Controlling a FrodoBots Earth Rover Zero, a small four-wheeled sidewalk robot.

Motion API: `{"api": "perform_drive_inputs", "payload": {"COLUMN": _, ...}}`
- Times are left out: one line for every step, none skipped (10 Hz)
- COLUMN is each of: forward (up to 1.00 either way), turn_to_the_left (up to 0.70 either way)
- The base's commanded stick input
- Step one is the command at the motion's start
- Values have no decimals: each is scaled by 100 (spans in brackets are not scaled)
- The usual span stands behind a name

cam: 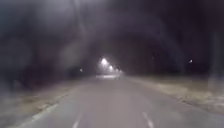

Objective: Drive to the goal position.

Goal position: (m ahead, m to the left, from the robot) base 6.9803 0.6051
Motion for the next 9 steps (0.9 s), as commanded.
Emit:
{"api": "perform_drive_inputs", "payload": {"forward": 100, "turn_to_the_left": 19}}
{"api": "perform_drive_inputs", "payload": {"forward": 100, "turn_to_the_left": 19}}
{"api": "perform_drive_inputs", "payload": {"forward": 100, "turn_to_the_left": 19}}
{"api": "perform_drive_inputs", "payload": {"forward": 100, "turn_to_the_left": 19}}
{"api": "perform_drive_inputs", "payload": {"forward": 100, "turn_to_the_left": 17}}
{"api": "perform_drive_inputs", "payload": {"forward": 100, "turn_to_the_left": 14}}
{"api": "perform_drive_inputs", "payload": {"forward": 100, "turn_to_the_left": 10}}
{"api": "perform_drive_inputs", "payload": {"forward": 100, "turn_to_the_left": 6}}
{"api": "perform_drive_inputs", "payload": {"forward": 100, "turn_to_the_left": 5}}
